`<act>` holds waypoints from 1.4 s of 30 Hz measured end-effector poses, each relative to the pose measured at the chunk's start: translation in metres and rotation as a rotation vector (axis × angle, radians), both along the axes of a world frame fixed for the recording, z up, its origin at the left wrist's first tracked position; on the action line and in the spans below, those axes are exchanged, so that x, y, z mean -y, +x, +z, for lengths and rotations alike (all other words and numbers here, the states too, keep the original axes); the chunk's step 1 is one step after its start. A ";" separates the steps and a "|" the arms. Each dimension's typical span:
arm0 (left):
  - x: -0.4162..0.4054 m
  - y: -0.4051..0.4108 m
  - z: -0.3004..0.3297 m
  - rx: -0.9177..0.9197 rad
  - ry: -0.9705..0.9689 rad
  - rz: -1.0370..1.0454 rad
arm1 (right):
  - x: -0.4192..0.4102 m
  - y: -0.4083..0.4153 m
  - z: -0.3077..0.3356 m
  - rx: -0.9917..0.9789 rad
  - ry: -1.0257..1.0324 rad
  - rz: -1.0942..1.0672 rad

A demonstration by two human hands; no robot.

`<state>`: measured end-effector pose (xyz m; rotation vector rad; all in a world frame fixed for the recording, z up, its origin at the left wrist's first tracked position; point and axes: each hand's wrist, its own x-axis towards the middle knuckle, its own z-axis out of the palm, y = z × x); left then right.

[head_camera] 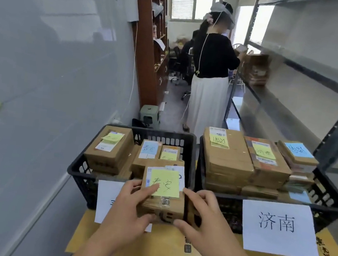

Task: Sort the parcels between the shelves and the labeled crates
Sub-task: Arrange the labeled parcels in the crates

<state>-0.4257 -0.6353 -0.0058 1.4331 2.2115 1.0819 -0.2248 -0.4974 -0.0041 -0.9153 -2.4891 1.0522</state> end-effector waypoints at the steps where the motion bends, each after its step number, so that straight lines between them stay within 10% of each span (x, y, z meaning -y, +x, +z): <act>1: -0.002 -0.011 0.000 -0.003 -0.005 0.034 | -0.007 -0.009 -0.002 0.030 -0.003 0.016; 17: -0.100 -0.137 -0.014 -0.020 -0.095 0.483 | -0.151 -0.183 -0.071 0.289 0.014 0.213; 42: -0.173 -0.250 -0.060 -0.009 -0.231 0.086 | -0.180 -0.275 -0.131 0.649 0.020 -0.170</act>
